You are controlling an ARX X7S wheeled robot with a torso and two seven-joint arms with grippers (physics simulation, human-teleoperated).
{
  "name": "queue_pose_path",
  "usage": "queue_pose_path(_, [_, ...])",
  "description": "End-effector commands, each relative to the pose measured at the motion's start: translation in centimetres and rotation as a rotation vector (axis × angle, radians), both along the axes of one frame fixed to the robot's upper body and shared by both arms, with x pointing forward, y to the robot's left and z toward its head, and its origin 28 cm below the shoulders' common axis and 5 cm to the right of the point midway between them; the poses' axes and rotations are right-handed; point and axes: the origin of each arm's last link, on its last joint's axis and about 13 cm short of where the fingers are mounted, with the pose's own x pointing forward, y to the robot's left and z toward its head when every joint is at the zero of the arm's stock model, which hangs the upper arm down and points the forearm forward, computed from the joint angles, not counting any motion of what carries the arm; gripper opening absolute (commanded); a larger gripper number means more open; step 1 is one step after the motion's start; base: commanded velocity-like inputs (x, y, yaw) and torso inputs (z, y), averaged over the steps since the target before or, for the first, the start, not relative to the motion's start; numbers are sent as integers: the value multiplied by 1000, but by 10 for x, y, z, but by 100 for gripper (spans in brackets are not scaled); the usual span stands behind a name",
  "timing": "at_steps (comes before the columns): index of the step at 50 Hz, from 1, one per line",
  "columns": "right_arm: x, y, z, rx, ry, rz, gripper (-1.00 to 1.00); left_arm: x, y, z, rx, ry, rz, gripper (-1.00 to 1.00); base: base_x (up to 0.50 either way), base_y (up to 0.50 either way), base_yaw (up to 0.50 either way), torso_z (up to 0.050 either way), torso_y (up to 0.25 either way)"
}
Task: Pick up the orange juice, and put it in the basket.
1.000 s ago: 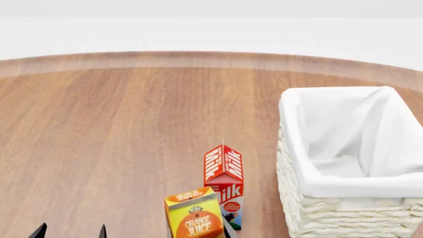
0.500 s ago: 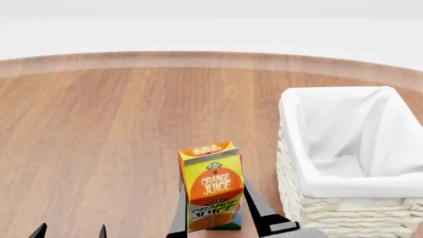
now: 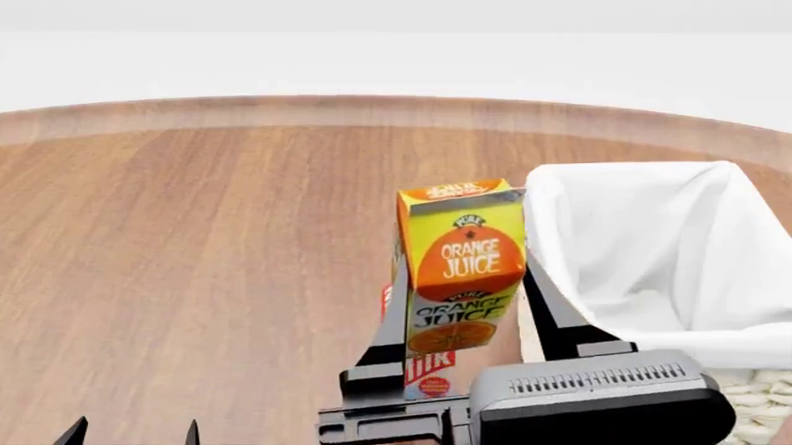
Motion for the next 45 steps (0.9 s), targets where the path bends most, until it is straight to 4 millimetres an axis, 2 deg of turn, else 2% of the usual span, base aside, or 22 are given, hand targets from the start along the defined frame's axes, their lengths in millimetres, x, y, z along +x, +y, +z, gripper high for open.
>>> queue_pose_path(1, [6,-11,21,-19,-60,-60,-100,0,0,0,0,0,0,100,0,0,0,0,0])
queue_pose_path(8, [7,-18,33,-9,-75,-91,-100,0,0,0,0,0,0,100,0,0,0,2,1])
queue_pose_path(28, [19,-38,48,-14,-96,-193,-100,0,0,0,0,0,0,100,0,0,0,0,1])
queue_pose_path(45, [46,-61,38,-19,-51,-321,-100,0,0,0,0,0,0,100,0,0,0,0,1])
